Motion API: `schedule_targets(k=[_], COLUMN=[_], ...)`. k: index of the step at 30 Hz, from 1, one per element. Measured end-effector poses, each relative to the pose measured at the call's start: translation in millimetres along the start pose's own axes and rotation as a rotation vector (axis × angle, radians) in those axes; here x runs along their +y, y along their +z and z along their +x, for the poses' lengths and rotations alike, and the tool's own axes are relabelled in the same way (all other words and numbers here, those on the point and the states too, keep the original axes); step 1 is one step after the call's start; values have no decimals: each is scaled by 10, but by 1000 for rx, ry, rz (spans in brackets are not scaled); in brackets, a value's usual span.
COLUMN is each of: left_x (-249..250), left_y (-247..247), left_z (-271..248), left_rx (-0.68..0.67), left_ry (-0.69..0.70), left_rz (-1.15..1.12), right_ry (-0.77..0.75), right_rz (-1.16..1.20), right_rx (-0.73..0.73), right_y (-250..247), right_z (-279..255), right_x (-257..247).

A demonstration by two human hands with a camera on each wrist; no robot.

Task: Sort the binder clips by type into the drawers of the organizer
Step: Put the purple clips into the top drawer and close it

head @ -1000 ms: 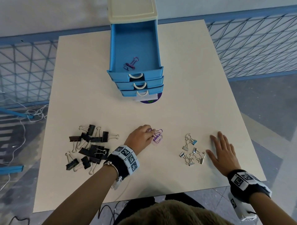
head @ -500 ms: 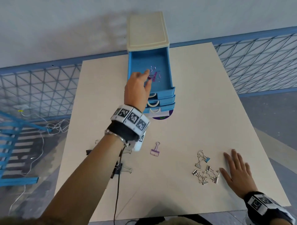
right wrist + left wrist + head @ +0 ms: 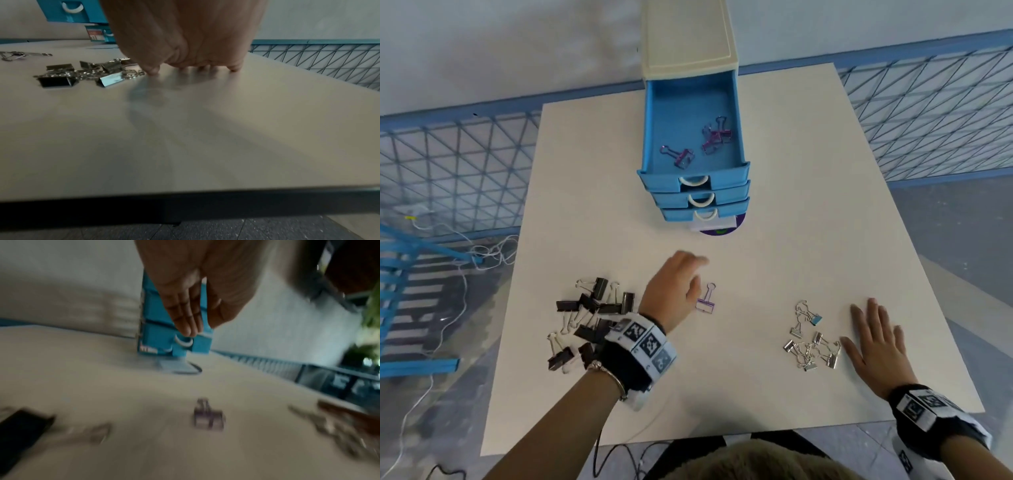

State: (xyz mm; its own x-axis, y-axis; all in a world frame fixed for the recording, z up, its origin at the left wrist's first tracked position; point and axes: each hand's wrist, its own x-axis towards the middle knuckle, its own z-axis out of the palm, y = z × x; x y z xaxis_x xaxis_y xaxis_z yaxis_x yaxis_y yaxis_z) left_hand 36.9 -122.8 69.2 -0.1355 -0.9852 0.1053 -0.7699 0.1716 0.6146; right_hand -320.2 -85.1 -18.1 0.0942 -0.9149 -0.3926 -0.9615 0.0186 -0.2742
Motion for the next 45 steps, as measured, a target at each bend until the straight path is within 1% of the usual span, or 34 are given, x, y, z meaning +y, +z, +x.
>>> schedule_targets(k=[2,3,4,7,9,12,13,15,19,21,25,27,29,30,32,35,37,39,42,45], left_x=[-61,-76,-87,-127,-168,-221,-233,-249,-108,50,370,455,480,477,456,424,382,320,183,49], left_y=[182,254,314,462,555,684,711,735,537,304,-250,-503,-684,-738,-781,-737,-686,-655,-640,-662], left_z=[-158,-213,-251,-280,-269,-296,-310,-346,-303,-199,234,512,786,913,1123,1262,1206,1084,915,803], left_rx=[-267,-370,-426,-444,-444,-361,-354,-334,-241,-133,209,314,377,393,377,250,218,263,388,509], left_ry=[-80,-99,-96,-42,-57,-19,-16,-40,-69,-32,76,84,62,40,-10,-81,-83,-53,-22,-89], left_rz=[98,147,190,270,299,310,298,267,173,123,43,28,39,35,30,92,105,109,119,25], right_ry=[-4,-6,-8,-7,-6,-6,-6,-7,-3,3,6,1,2,6,8,3,6,11,14,8], right_rz=[-11,-14,-15,-13,-11,-10,-9,-2,16,21,28,23,17,14,10,8,6,4,6,0], right_rx=[-4,-6,-6,-8,-9,-7,-4,-1,4,2,10,11,8,4,7,1,-7,-17,-31,-28], right_y=[1,2,4,10,15,20,25,27,25,24,30,31,29,23,18,-2,-10,-10,-17,-8], right_z=[1,-1,-1,-1,0,-4,-3,-5,-19,-17,-7,-6,-1,0,3,3,4,4,3,-4], right_x=[6,7,10,14,22,38,43,49,46,31,-1,1,8,6,5,8,9,-3,0,9])
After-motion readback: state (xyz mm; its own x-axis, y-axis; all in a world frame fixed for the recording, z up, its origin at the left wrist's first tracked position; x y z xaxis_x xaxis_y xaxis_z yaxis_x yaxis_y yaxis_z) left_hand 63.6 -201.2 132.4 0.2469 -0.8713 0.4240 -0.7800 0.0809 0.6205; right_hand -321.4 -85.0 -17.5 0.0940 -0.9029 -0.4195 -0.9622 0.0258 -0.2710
